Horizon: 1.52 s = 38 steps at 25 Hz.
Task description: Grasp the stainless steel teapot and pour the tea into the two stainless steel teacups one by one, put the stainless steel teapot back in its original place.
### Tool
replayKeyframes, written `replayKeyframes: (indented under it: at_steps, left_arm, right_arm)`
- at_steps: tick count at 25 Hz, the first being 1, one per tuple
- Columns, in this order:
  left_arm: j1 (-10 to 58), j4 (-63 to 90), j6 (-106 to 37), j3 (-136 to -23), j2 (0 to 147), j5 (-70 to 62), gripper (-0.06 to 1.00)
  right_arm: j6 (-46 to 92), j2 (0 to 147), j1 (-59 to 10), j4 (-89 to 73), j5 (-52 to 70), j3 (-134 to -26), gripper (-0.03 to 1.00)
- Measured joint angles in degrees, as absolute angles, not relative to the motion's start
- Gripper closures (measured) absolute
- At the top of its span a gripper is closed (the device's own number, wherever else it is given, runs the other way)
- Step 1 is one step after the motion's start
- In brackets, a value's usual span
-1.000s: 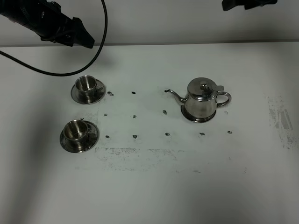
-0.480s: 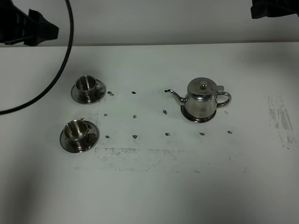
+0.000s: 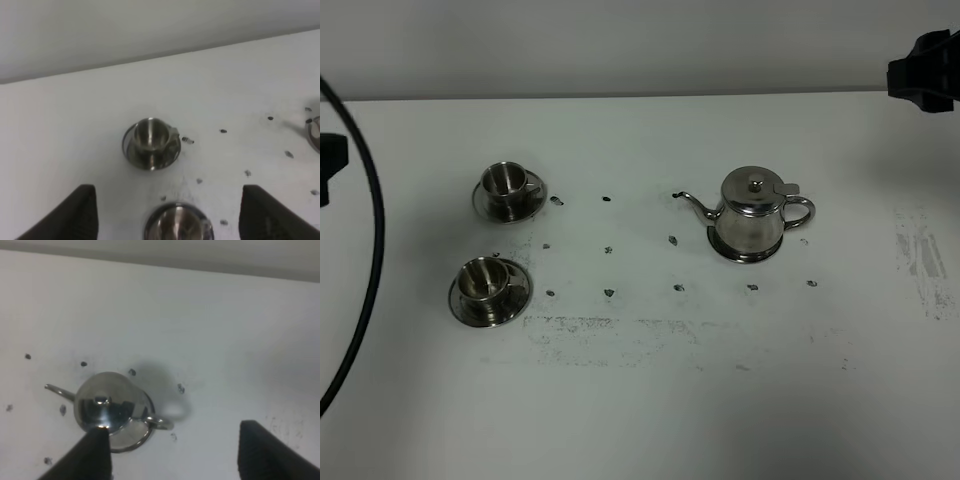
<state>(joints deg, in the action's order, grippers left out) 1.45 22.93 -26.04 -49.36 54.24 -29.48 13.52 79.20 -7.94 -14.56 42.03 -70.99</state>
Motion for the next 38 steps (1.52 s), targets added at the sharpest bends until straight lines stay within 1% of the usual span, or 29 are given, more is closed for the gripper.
replayKeyframes:
  at_steps: [2,6,11,15,21,29,38]
  left_arm:
    - [1.5,21.7,-24.3,-47.9,50.2,-31.3,0.36]
    - [1.5,20.3,-23.0,-45.9,42.2,-39.7,0.36]
    - [1.5,19.9,-20.4,-41.8,32.3,-49.3,0.36]
    - [1.5,19.7,-18.7,-37.1,25.0,-53.4,0.36]
    - [1.5,15.6,-15.3,-32.5,15.2,-58.2,0.36]
    - [1.5,7.0,-9.6,-27.2,8.8,-60.0,0.36]
    - [1.1,6.5,-8.6,-26.8,8.0,-61.4,0.36]
  right_arm:
    - [13.9,78.1,-7.9,-14.6,40.9,-69.1,0.44]
    - [15.5,77.5,-8.4,-15.3,40.5,-67.6,0.44]
    - [17.5,77.5,-12.4,-15.6,39.5,-67.6,0.44]
    - [18.0,77.5,-14.7,-15.7,38.5,-67.6,0.44]
    - [18.0,77.5,-14.7,-15.6,38.1,-67.6,0.44]
    - [18.1,77.5,-14.7,-15.7,37.9,-67.6,0.44]
    - [18.2,77.5,-14.7,-15.8,37.7,-67.6,0.44]
